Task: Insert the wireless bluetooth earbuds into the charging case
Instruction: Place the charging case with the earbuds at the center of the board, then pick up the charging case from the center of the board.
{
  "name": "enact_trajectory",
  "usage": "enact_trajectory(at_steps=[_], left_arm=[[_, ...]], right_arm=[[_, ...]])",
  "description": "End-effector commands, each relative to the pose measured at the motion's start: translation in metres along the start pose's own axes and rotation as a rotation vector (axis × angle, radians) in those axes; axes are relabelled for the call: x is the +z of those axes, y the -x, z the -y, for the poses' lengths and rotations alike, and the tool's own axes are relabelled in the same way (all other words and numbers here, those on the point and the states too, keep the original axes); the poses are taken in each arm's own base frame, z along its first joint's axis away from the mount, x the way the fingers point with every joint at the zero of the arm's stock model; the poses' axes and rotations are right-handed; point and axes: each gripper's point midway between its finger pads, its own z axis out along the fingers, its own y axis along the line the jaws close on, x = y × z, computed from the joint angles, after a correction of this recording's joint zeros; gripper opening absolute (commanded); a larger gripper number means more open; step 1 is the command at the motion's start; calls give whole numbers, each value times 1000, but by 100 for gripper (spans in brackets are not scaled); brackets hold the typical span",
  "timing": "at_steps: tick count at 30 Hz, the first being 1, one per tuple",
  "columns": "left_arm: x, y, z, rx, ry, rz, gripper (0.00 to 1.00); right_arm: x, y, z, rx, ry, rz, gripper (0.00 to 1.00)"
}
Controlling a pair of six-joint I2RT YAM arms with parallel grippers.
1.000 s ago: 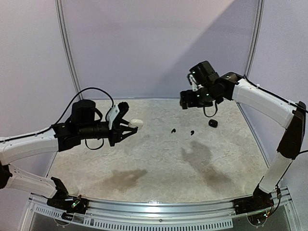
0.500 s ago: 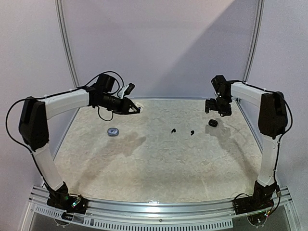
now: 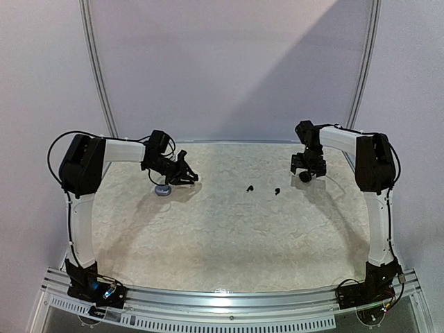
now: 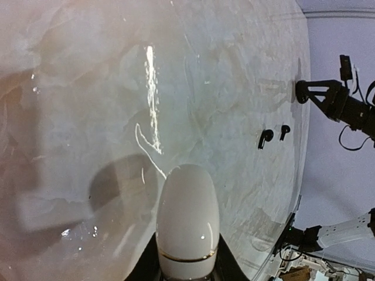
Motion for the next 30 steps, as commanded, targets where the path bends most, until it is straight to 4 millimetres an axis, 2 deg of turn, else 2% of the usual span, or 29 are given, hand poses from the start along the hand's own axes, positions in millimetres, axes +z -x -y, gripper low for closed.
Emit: enact_trajectory(at_steps=[1, 4, 7, 11, 14, 19, 24, 30], left_arm=[[11, 8, -19, -112, -7, 11, 7], [17, 6, -30, -158, 11, 0, 31], [16, 8, -32, -154, 30, 8, 48], [8, 10, -37, -124, 104, 3, 81], [-6, 14, -38, -94, 152, 23, 99], [-24, 22, -27, -21, 192, 49, 99], [-39, 26, -10, 16, 189, 55, 99], [-58, 29, 17, 93, 151, 65, 99]], right_arm=[[6, -5, 9, 16, -36, -17, 94], [10, -9, 7, 25, -13, -30, 94], [14, -10, 0, 44, 24, -38, 93], [21, -15, -7, 26, 58, -55, 92], [25, -22, -3, 2, 49, -72, 90], [29, -25, -7, 8, 73, -79, 78], [33, -28, -3, -11, 52, -85, 68], [26, -23, -7, -83, 80, -53, 42]])
